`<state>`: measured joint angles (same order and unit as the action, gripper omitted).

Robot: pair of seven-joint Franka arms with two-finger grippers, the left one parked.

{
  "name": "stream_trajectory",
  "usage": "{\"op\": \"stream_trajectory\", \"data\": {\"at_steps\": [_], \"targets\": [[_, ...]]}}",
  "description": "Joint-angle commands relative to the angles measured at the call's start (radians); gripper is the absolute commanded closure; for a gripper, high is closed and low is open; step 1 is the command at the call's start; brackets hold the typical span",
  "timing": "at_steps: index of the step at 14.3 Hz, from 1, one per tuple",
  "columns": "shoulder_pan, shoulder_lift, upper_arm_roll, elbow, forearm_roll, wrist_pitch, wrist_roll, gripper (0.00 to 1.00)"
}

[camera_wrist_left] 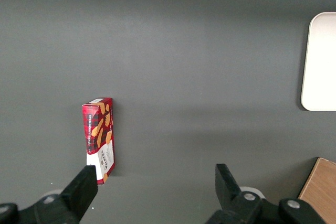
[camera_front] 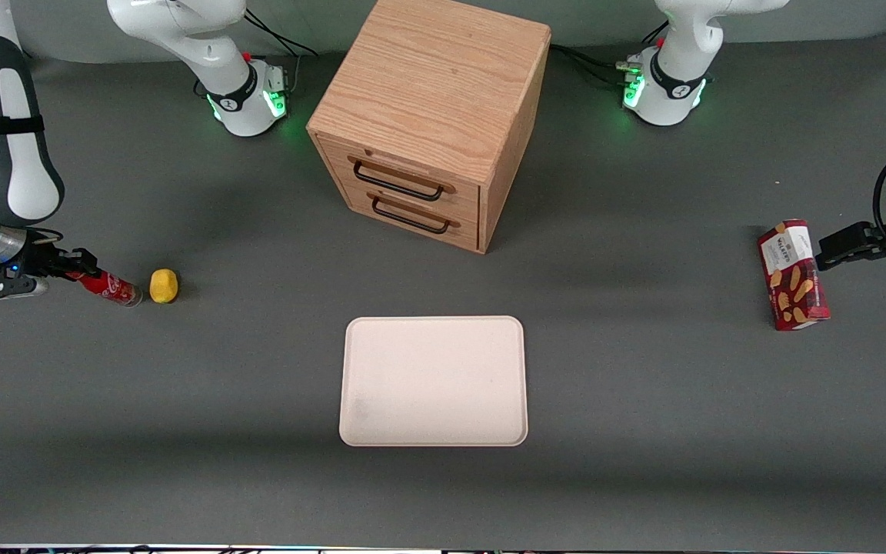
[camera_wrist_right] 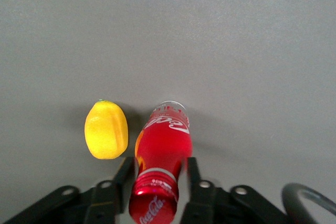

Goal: Place coke bottle on tray
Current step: 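Close the right gripper around the bottle's neck and lift it, then carry the held bottle with the right gripper over to the white tray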

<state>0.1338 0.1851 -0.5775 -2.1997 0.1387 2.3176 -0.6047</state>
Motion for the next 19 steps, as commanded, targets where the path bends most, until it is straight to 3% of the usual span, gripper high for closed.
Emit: {"op": "stream_trajectory", "data": {"at_steps": [1,5,12,14,19], "targets": [[0.001,-0.001,-0.004,0.002,0.025,0.006,-0.035,1.0],[0.007,-0.002,-0.002,0.011,0.025,-0.003,-0.038,1.0],[0.024,-0.007,0.048,0.3,-0.002,-0.347,0.02,1.0],[0.027,-0.006,0.088,0.398,-0.045,-0.433,0.075,1.0],[0.027,0.016,0.249,0.711,-0.08,-0.717,0.261,1.0]]}}
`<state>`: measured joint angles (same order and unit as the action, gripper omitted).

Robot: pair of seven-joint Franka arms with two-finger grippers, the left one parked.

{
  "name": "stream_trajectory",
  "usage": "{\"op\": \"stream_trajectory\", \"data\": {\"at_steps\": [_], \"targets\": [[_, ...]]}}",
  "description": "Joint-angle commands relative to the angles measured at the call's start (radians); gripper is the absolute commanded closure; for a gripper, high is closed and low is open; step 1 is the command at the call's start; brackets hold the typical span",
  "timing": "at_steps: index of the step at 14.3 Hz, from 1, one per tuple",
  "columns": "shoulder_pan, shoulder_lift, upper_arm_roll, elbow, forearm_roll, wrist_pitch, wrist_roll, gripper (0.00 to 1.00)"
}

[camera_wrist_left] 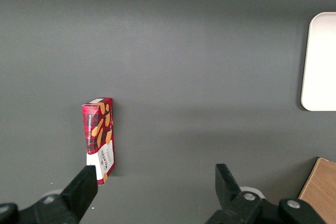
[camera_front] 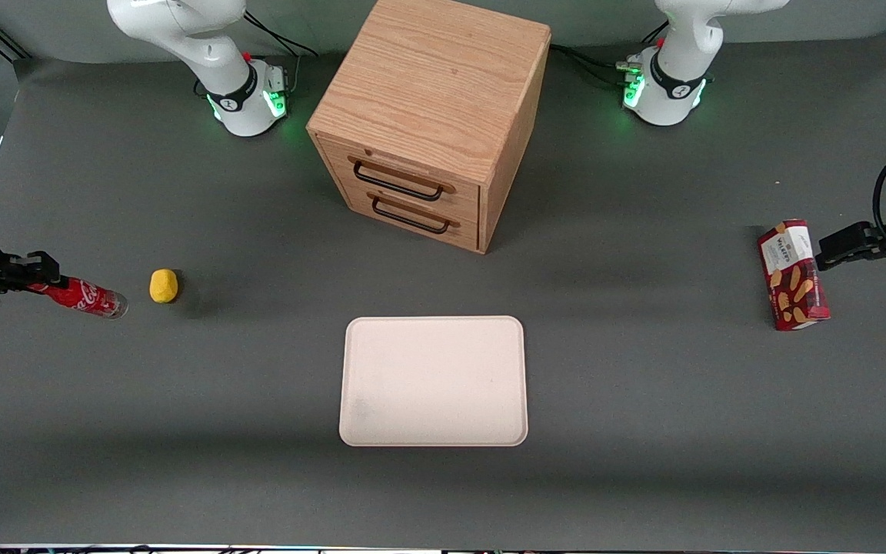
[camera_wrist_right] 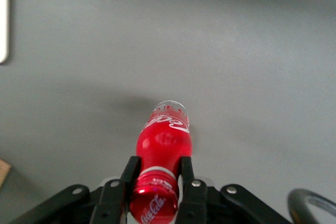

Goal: Place coke bottle on tray
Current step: 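Carry the held bottle with the right gripper over to the white tray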

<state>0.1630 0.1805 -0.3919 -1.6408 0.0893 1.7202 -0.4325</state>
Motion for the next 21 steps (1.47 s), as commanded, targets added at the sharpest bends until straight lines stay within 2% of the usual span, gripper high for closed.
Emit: {"op": "stream_trajectory", "data": {"at_steps": [1,2,4,6,12,21], "targets": [[-0.003,0.031,0.106,0.224,-0.063,-0.163,0.125,1.0],[-0.005,0.06,0.182,0.349,-0.121,-0.227,0.161,1.0],[-0.008,0.126,0.243,0.517,-0.123,-0.36,0.24,1.0],[-0.007,0.152,0.328,0.619,-0.123,-0.422,0.345,1.0],[-0.005,0.269,0.53,0.749,-0.125,-0.366,0.587,1.0],[0.069,0.436,0.559,0.748,-0.129,-0.159,0.678,1.0]]}}
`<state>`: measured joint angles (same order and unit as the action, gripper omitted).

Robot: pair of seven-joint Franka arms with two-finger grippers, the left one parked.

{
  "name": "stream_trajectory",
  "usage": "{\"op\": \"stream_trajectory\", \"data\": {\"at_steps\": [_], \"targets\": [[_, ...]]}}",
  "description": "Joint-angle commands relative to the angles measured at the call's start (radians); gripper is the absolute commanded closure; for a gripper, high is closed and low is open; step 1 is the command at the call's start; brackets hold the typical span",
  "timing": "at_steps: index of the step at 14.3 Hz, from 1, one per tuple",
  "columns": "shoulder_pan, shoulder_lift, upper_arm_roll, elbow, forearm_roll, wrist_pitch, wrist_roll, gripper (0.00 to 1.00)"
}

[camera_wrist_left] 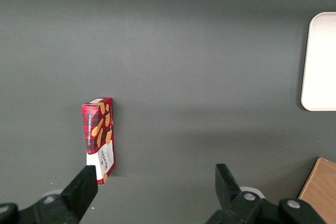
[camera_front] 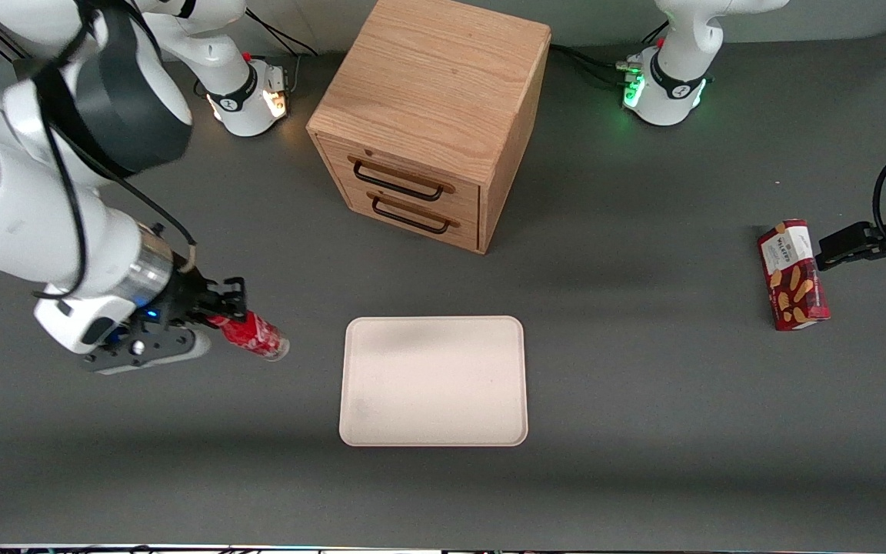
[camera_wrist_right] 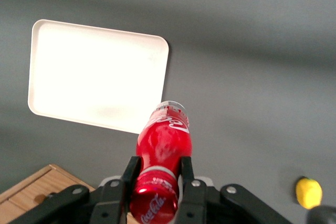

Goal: Place coke bottle on tray
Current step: 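Carry the held bottle with the right gripper over to the white tray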

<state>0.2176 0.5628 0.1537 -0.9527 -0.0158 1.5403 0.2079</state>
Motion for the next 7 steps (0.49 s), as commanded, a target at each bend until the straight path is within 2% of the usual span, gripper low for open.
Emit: {"op": "stream_trajectory", "data": {"at_steps": [1,3,7], "targets": [[0.02,0.077,0.024,0.06,-0.026,0.049,0.039,1.0],[0.041,0.123,0.027,0.06,-0.029,0.104,0.039,1.0],[0.088,0.215,0.027,0.06,-0.084,0.219,0.053,1.0]]}}
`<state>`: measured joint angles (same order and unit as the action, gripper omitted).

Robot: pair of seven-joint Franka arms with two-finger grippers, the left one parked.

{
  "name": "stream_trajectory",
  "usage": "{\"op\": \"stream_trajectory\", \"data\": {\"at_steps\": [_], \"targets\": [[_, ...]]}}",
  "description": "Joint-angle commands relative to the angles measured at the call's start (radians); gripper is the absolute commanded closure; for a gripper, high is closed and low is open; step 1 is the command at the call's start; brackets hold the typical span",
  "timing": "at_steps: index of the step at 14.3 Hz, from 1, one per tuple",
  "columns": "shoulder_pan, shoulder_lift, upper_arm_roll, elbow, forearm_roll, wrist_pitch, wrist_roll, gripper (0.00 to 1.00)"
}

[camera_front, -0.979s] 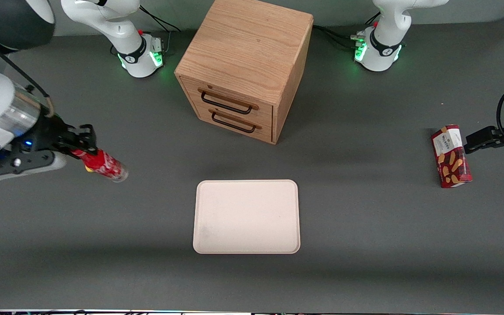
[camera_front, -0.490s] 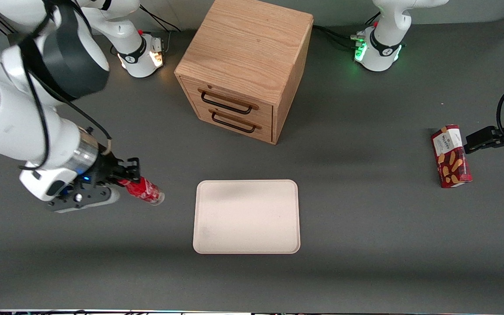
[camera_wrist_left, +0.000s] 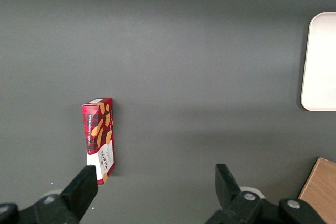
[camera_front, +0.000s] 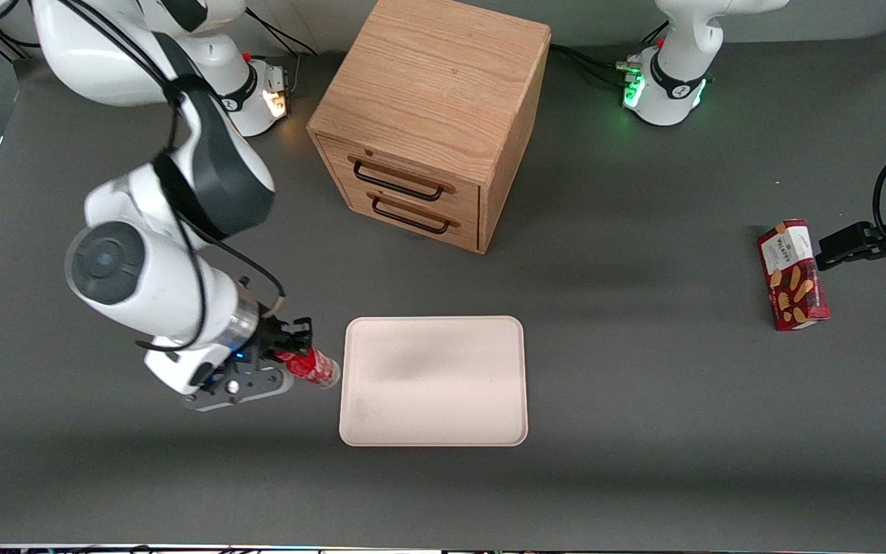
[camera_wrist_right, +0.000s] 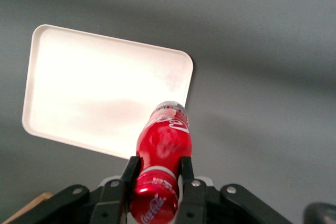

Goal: Place coke bottle on tray
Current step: 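Carry the held bottle with the right gripper over to the white tray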

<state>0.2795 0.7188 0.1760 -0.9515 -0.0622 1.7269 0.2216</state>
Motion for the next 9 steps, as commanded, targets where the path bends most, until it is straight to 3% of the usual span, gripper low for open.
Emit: {"op": "stream_trajectory", "data": {"at_steps": [1,9], "targets": [[0.03,0.08,0.005,0.057,-0.039,0.057,0.048,1.0],[0.046,0.194,0.004,0.05,-0.074,0.198,0.051,1.0]]}}
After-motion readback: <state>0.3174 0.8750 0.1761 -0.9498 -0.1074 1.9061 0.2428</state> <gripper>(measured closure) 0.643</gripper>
